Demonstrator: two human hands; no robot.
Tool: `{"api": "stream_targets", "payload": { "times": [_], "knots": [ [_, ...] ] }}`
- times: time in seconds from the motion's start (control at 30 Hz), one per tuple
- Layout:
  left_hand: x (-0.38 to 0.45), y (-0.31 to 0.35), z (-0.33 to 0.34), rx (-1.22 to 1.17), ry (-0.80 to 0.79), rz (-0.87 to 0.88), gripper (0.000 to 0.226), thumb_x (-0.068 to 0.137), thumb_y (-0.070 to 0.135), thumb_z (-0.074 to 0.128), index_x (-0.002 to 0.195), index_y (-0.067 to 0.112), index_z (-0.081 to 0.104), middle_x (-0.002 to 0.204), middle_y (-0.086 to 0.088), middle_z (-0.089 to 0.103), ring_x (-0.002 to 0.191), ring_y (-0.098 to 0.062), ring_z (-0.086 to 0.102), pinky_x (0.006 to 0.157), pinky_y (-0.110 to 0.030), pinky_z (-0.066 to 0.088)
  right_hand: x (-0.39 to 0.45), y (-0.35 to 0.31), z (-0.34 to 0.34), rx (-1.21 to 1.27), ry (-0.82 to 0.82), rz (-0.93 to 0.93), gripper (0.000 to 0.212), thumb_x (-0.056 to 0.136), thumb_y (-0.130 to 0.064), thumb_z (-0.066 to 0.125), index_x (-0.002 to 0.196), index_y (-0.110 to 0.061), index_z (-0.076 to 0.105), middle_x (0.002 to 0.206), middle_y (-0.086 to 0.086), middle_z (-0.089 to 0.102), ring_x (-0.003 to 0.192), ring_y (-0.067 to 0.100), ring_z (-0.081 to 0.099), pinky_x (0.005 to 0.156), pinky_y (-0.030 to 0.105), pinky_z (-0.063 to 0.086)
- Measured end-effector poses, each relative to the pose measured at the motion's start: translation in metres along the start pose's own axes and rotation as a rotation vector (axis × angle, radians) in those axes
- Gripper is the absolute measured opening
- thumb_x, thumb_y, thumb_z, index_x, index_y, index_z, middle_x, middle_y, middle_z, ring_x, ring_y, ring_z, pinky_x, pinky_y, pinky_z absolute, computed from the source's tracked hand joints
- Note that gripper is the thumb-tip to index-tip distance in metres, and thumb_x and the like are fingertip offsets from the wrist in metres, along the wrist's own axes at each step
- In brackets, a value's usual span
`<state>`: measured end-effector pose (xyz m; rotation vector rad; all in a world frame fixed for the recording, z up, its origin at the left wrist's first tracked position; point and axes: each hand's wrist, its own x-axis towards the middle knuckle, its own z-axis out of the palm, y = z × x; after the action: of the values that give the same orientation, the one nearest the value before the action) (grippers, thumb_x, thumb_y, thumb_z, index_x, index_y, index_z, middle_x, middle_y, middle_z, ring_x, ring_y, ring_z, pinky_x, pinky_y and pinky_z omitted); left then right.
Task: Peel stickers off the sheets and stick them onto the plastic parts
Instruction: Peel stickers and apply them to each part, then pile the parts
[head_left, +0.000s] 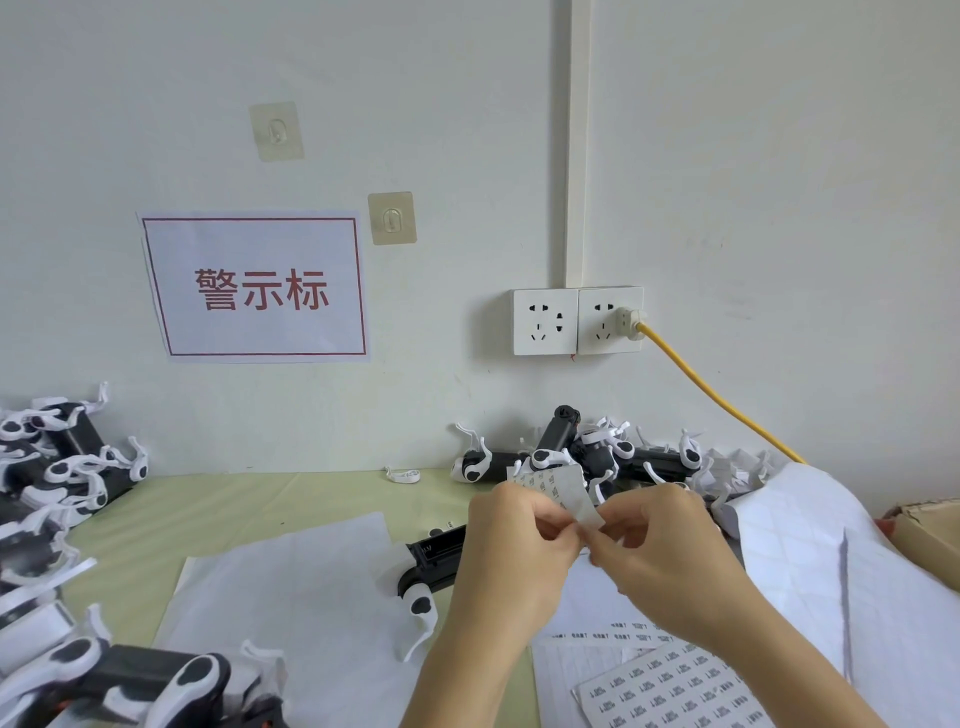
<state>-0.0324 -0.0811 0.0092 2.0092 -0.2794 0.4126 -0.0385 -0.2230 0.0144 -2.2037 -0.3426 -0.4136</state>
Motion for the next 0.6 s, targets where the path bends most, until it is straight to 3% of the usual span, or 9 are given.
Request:
{"api": "stream_targets", "payload": {
  "times": [0.1,0.23,0.5,0.6],
  "knots": [
    [-0.0010,0.0010,0.0051,0.042,0.036,-0.008,0.034,0.081,0.007,0.070,0.053,0.026,0.069,0.062,0.005,0.070,0.061,-0.016,0.067,0.061,-0.032,0.056,-0.0003,-0.0007,0.0006,0.005,0.009,0.002,0.037,0.085,-0.009,0.066,0.059,-0.035,0.070,0.056,-0.008,0.065,0.046,0.003,0.050,0.046,0.014,0.039],
    [-0.0004,0.0012,0.0075,0.020,0.053,0.007,0.044,0.079,0.004,0.069,0.046,0.033,0.062,0.052,0.010,0.065,0.048,-0.008,0.061,0.056,-0.031,0.054,-0.0004,-0.0013,-0.0003,0.063,-0.002,0.041,0.033,0.085,-0.006,0.065,0.058,-0.025,0.073,0.058,-0.006,0.068,0.047,0.001,0.053,0.045,0.012,0.038],
    [0.0002,-0.0004,0.0033,-0.056,0.055,0.025,0.025,0.078,-0.002,0.069,0.060,0.015,0.073,0.057,0.010,0.069,0.055,-0.009,0.066,0.053,-0.016,0.051,0.0014,0.0011,-0.0016,0.188,-0.026,0.119,0.032,0.088,-0.008,0.064,0.060,-0.021,0.073,0.062,0.000,0.070,0.048,0.010,0.061,0.045,0.012,0.040],
    [0.0021,-0.0013,-0.0002,-0.127,0.049,-0.034,0.020,0.078,0.000,0.071,0.067,0.015,0.076,0.064,0.002,0.073,0.062,-0.014,0.070,0.059,-0.019,0.056,0.0028,0.0028,-0.0033,0.234,-0.030,0.135,0.029,0.088,-0.006,0.063,0.065,-0.020,0.075,0.065,-0.001,0.071,0.050,0.010,0.062,0.045,0.011,0.038]
  ]
}}
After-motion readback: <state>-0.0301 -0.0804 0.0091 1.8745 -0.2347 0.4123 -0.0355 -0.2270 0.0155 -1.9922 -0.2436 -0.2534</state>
